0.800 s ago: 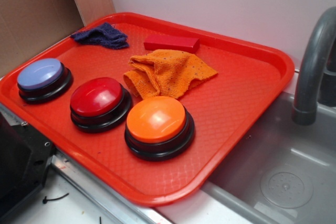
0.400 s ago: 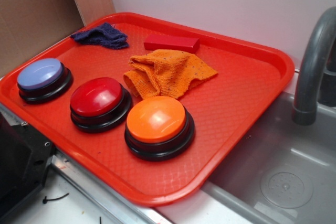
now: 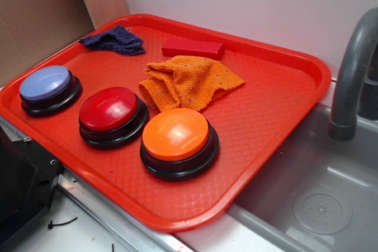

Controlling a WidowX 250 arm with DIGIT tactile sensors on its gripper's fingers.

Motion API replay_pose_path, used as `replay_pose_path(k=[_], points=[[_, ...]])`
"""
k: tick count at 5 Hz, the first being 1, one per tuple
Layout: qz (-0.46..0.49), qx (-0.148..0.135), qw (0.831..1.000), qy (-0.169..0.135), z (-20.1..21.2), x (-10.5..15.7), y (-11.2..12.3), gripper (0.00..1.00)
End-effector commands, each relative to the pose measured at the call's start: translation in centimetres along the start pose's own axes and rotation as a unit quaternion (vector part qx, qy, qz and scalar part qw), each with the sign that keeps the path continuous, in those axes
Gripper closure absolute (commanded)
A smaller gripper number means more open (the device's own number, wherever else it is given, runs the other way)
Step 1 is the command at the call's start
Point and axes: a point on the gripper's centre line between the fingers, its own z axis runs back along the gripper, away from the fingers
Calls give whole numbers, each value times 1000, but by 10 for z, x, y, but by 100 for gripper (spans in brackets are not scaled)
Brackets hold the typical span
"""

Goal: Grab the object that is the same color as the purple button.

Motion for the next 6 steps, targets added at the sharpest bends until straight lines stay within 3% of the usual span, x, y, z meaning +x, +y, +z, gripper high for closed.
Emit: replay_pose_path(k=[1, 2, 3, 4, 6], points=[[243, -7, 967, -70, -35, 65, 26, 0], [357, 7, 928, -103, -62, 92, 43, 0], [472, 8, 874, -115, -85, 110, 59, 0], [516, 30, 848, -115, -117, 133, 68, 0], [538, 85, 834, -88, -167, 162, 76, 0]])
